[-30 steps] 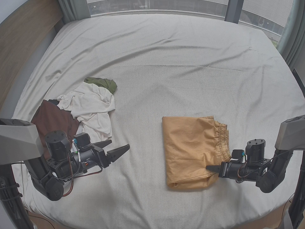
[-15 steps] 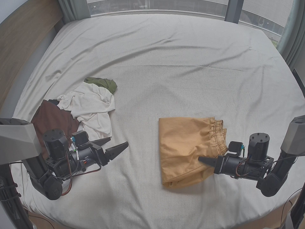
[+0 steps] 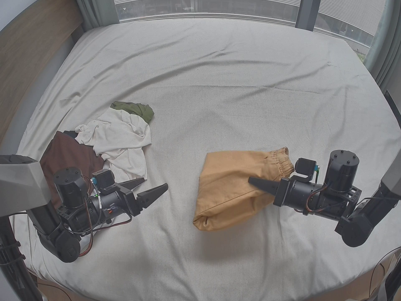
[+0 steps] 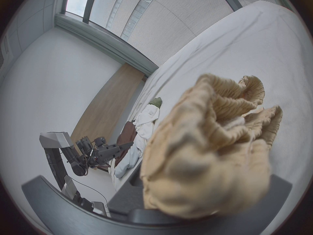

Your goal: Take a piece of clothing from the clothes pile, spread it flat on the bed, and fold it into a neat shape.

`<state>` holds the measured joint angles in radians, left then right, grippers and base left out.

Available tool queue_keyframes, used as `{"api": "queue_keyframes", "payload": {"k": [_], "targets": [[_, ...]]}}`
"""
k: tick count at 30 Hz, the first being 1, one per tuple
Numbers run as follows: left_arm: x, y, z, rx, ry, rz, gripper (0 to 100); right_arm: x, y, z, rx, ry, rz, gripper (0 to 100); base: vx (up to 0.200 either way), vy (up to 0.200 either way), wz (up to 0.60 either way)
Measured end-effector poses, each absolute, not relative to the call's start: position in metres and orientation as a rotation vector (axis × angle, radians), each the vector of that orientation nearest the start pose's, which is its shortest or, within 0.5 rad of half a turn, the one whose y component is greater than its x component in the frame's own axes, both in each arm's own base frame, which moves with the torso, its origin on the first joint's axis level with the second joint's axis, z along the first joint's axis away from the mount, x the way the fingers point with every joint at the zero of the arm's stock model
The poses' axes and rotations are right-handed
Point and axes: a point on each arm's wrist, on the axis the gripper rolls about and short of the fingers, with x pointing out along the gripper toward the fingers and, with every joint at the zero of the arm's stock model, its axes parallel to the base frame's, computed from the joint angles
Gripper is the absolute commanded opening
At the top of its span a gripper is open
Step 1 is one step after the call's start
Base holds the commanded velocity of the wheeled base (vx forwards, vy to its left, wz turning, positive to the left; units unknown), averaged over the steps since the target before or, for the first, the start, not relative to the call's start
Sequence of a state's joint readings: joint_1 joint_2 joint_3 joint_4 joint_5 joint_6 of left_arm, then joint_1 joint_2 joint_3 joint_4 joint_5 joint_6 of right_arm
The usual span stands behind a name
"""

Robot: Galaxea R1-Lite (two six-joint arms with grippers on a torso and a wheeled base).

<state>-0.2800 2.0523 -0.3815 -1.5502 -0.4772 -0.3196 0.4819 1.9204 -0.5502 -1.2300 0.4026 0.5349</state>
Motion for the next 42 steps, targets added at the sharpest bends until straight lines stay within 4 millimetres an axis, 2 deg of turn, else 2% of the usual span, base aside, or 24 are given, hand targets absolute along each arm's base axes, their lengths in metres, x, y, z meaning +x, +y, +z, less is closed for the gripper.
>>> {"api": "queue_keyframes", "payload": {"k": [7,18,30,42], "targets": [[0.279,-0.091,0.076,-0.317,0.235,-0.732,100,0.279,0.164,0.140,0.492,0.333,0.860,0,0.000,0.000,0.00],[0.279,-0.091,0.077,-0.317,0.231,-0.733,100,0.290,0.167,0.173,0.495,0.265,0.880,0,0.000,0.000,0.00],[0.278,-0.091,0.076,-0.318,0.237,-0.736,100,0.319,0.174,0.207,0.518,0.191,0.918,0,0.000,0.000,0.00],[0.279,-0.092,0.075,-0.319,0.241,-0.737,100,0.363,0.188,0.206,0.534,0.174,0.908,0,0.000,0.000,0.00]]}}
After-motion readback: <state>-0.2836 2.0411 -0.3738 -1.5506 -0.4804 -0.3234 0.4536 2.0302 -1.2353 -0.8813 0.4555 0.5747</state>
